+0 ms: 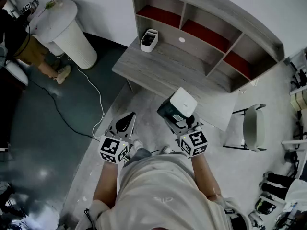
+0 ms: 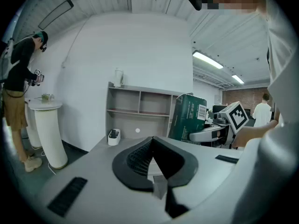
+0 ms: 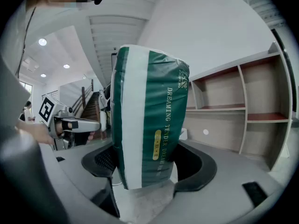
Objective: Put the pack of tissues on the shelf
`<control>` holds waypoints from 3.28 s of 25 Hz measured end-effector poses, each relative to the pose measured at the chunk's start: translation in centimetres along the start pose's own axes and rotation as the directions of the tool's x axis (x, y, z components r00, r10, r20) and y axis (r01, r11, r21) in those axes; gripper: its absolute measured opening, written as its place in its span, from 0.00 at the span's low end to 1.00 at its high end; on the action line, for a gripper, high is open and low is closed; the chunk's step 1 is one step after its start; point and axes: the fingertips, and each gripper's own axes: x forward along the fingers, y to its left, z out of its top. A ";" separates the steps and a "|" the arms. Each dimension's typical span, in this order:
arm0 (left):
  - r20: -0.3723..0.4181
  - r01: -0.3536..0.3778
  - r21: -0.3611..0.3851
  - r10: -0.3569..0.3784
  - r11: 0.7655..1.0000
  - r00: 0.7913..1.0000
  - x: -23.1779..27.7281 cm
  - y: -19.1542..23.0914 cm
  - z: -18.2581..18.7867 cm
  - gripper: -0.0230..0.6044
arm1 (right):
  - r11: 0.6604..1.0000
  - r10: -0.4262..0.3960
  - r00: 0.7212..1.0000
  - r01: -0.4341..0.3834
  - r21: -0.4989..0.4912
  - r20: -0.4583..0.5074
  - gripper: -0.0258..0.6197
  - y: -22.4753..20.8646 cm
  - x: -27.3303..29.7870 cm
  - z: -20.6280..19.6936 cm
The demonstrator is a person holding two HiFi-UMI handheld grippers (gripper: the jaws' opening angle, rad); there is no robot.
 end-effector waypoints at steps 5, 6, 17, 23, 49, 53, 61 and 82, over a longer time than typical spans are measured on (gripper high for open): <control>0.017 0.012 -0.001 -0.012 1.000 1.000 -1.7 3.9 0.3 0.06 | 1.000 -0.001 1.000 0.001 -0.006 -0.019 0.63 3.6 2.8 0.2; 0.020 0.015 -0.001 -0.015 1.000 1.000 -2.1 4.6 0.3 0.06 | 1.000 -0.001 1.000 0.001 -0.011 -0.021 0.63 4.2 3.5 0.3; 0.041 0.048 0.003 -0.048 0.999 0.998 -4.8 14.2 0.5 0.06 | 0.999 -0.048 0.999 0.048 -0.007 0.002 0.63 8.3 11.0 2.7; 0.025 0.035 -0.043 -0.034 0.998 0.999 -3.9 18.5 -0.9 0.06 | 0.995 -0.093 0.996 0.093 0.029 -0.010 0.63 7.0 14.1 3.0; -0.008 0.037 -0.026 -0.037 0.999 0.999 24.6 24.3 6.4 0.06 | 0.999 -0.030 0.999 0.031 0.012 -0.015 0.63 -16.0 29.7 10.5; -0.017 0.049 -0.025 -0.049 0.999 0.999 26.3 24.6 6.7 0.06 | 0.999 -0.035 0.999 0.035 -0.006 -0.033 0.63 -17.2 31.2 11.2; -0.025 0.115 -0.029 -0.115 0.993 0.993 30.1 27.8 7.4 0.06 | 0.997 -0.074 0.997 0.073 -0.007 -0.030 0.63 -18.6 35.1 13.5; -0.036 0.420 0.023 -0.419 0.907 0.907 37.7 36.8 10.9 0.06 | 0.932 -0.360 0.933 0.360 -0.039 -0.001 0.63 -22.4 45.9 20.5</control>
